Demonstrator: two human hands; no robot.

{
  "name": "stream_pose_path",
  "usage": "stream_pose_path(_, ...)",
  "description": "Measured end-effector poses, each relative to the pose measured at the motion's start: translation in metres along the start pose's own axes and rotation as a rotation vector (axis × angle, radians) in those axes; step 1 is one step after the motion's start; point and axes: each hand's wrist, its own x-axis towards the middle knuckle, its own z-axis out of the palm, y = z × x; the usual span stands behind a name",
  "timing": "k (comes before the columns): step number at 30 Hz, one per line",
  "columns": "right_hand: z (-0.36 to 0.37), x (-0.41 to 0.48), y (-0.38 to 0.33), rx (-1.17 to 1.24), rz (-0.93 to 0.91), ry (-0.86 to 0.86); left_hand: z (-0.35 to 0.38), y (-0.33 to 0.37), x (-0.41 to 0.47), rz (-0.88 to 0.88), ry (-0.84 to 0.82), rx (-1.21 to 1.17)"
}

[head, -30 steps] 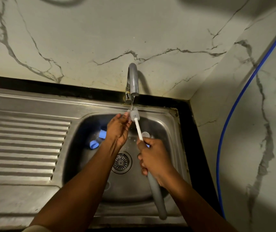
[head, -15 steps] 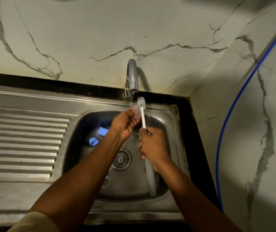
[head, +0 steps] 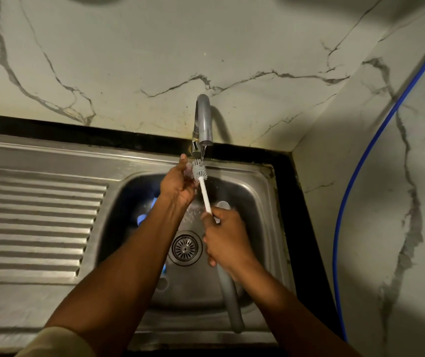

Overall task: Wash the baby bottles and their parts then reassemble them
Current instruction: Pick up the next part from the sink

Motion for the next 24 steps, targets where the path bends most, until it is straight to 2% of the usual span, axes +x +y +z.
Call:
stream_pose_path(5,-0.012,0.011,-0.009,0.203,0.032,0.0,-0.004,-0.006,-0.004,-0.021,-0.091,0.055)
stream_pose_path(11,0.003,-0.006,-0.001,0.005,-0.015,-0.004,-0.009,-0.009,0.002,-0.033,-0.093,-0.073)
stream_pose_path(15,0.0,0.015,-0.012,0.048,-0.042,0.08,-0.01,-0.019,0.001,-0.043,-0.109,0.009)
stream_pose_path(20,0.007,-0.01,-0.002,0.028,0.02,-0.045,-0.02,-0.009,0.009,-0.013,-0.053,-0.071)
stream_pose_path(24,-0.002,0.008,-0.011,0.123,0.009,0.071,-0.019,-0.025,0.002,-0.028,-0.07,0.015)
